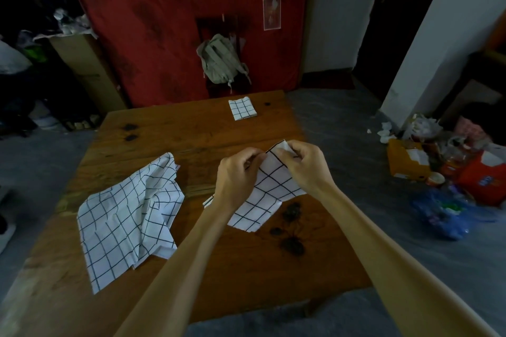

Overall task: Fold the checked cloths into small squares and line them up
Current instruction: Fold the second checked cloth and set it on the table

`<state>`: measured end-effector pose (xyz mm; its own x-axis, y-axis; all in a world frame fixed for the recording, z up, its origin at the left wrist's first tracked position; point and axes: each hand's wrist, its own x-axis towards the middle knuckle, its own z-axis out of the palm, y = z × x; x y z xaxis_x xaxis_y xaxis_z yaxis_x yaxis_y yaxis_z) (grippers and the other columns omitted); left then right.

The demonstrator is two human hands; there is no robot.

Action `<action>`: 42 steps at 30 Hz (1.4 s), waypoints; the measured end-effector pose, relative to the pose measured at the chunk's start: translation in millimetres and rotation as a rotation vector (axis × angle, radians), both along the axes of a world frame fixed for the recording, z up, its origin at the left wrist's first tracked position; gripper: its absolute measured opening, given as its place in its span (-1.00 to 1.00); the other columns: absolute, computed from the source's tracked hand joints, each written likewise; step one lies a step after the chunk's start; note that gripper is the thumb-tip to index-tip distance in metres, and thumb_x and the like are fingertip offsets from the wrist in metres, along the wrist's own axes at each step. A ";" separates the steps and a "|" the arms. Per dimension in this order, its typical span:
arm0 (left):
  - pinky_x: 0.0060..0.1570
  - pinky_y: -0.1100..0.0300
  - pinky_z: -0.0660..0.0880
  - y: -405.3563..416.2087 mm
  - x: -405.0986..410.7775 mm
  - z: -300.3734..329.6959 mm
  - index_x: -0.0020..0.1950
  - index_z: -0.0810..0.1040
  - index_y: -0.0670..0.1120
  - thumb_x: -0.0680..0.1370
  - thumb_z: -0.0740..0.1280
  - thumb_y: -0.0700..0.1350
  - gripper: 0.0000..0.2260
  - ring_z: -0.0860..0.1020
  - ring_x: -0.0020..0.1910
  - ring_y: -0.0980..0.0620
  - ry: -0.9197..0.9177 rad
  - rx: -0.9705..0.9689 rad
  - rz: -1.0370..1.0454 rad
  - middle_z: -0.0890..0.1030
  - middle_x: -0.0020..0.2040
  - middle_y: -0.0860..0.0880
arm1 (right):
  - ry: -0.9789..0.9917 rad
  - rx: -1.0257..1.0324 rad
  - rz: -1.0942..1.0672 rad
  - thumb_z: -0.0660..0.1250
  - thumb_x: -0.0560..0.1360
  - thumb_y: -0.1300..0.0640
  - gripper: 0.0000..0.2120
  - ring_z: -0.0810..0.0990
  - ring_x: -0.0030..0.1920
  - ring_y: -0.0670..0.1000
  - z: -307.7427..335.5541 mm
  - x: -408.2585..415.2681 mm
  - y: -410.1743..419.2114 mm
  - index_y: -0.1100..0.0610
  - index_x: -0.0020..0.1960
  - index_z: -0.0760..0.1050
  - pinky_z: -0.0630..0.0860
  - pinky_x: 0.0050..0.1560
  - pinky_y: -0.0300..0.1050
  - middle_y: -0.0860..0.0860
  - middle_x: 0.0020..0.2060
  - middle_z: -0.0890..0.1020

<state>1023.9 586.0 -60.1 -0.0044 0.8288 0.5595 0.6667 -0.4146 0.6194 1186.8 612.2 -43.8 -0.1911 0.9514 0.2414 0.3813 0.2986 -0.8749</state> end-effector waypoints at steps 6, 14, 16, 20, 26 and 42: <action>-0.41 0.46 0.34 -4.3 -15.4 -23.8 -0.03 0.60 -0.13 0.56 0.33 -0.16 -0.92 0.45 -0.44 0.28 0.017 -0.022 0.100 0.58 -0.28 0.09 | 0.082 -0.011 -0.027 0.28 0.59 0.09 -0.58 0.28 -0.50 -0.16 10.1 5.0 0.3 -0.01 -0.43 0.33 0.25 -0.46 -0.34 -0.16 -0.56 0.35; -0.52 0.32 0.45 -15.4 -23.8 -43.8 -0.09 0.61 -0.16 0.58 0.21 0.00 -0.72 0.53 -0.43 0.17 0.121 0.124 0.145 0.62 -0.30 0.02 | 0.081 0.003 -0.095 0.29 0.59 0.06 -0.58 0.25 -0.52 -0.13 10.2 16.6 7.3 0.14 -0.41 0.34 0.22 -0.48 -0.27 -0.12 -0.56 0.30; -0.58 0.34 0.40 -16.1 -27.7 -43.5 -0.11 0.61 -0.16 0.59 0.20 0.01 -0.70 0.50 -0.49 0.19 0.157 0.170 0.160 0.61 -0.34 0.03 | 0.088 0.003 -0.116 0.29 0.58 0.04 -0.57 0.25 -0.50 -0.11 8.6 19.0 8.9 0.21 -0.39 0.34 0.21 -0.47 -0.23 -0.07 -0.54 0.29; -0.65 0.31 0.36 -15.1 -34.8 -45.6 -0.12 0.63 -0.16 0.59 0.22 -0.02 -0.72 0.46 -0.58 0.18 0.233 0.237 0.156 0.58 -0.42 0.05 | 0.084 0.013 -0.165 0.31 0.57 0.03 -0.57 0.24 -0.51 -0.14 9.7 25.8 10.4 0.10 -0.43 0.33 0.24 -0.44 -0.24 -0.14 -0.58 0.28; -0.67 0.27 0.33 -13.6 -36.4 -43.8 -0.11 0.63 -0.14 0.61 0.21 0.02 -0.70 0.40 -0.61 0.17 0.195 0.220 0.183 0.54 -0.47 0.06 | 0.106 0.010 -0.266 0.31 0.57 0.02 -0.58 0.27 -0.50 -0.13 9.8 37.6 14.0 0.19 -0.40 0.39 0.28 -0.43 -0.24 -0.13 -0.57 0.30; -0.05 0.24 0.44 -1.8 25.5 0.4 0.27 0.47 -0.11 0.60 0.17 0.10 -0.63 0.49 -0.09 0.19 0.159 -0.092 0.043 0.60 0.00 -0.01 | 0.002 0.028 -0.100 0.33 0.56 0.06 -0.81 0.46 -0.39 -0.24 3.1 19.3 -5.4 0.02 -0.20 0.62 0.41 -0.34 -0.36 -0.14 -0.39 0.60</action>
<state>1049.4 584.2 -59.7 0.0415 0.8772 0.4783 0.7750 -0.3304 0.5387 1206.2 606.9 -40.7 -0.0955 0.9585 0.2688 0.4089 0.2839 -0.8673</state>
